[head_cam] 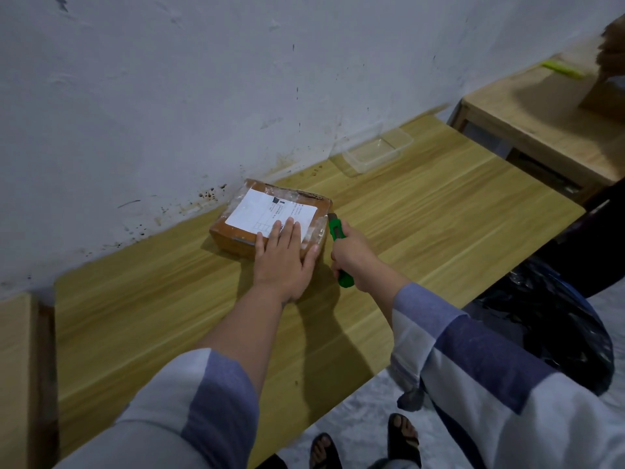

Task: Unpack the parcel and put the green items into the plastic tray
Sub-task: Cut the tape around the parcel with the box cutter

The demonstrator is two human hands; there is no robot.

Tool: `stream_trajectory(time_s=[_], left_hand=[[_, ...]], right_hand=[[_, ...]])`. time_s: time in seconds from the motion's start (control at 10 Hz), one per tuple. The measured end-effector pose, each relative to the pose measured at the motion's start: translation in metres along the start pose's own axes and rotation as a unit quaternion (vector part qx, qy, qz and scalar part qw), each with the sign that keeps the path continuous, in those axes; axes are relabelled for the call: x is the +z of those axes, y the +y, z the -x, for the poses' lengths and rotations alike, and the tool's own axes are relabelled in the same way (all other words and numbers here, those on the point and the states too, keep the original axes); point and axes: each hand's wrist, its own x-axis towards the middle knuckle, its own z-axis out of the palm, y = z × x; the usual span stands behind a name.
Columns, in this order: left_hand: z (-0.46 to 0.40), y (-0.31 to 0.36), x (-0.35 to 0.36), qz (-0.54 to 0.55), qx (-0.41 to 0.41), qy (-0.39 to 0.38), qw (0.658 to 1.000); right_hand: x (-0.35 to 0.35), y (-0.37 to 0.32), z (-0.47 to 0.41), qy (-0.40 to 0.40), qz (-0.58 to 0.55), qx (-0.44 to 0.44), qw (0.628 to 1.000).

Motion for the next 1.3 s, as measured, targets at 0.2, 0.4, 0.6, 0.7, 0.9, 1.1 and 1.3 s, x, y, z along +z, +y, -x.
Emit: stream_trajectory(time_s=[0.2,0.4,0.6,0.7,0.9,1.1,1.3], left_hand=[[-0.003,0.001,0.000,0.005,-0.004,-0.028,1.000],[0.001,0.000,-0.001,0.001,0.000,-0.027,1.000],[0.001,0.002,-0.002,0.000,-0.002,-0.031,1.000],[0.002,0.002,-0.002,0.000,-0.003,-0.033,0.999],[0.003,0.004,-0.003,0.000,-0.005,-0.039,0.999],[0.003,0.005,-0.003,0.003,-0.009,-0.040,0.999],[0.001,0.003,-0.007,0.018,-0.012,-0.053,0.998]], right_hand=[[0.002,0.011,0.010,-0.024,-0.034,0.009,0.999],[0.005,0.021,0.023,-0.020,0.009,-0.041,0.999],[0.014,0.029,0.032,-0.023,0.022,-0.057,0.998],[0.014,0.032,0.037,-0.026,0.023,-0.056,0.998],[0.014,0.032,0.047,-0.022,0.021,-0.060,0.998],[0.015,0.037,0.054,-0.028,0.030,-0.042,0.998],[0.010,0.045,0.067,-0.077,0.005,-0.013,0.997]])
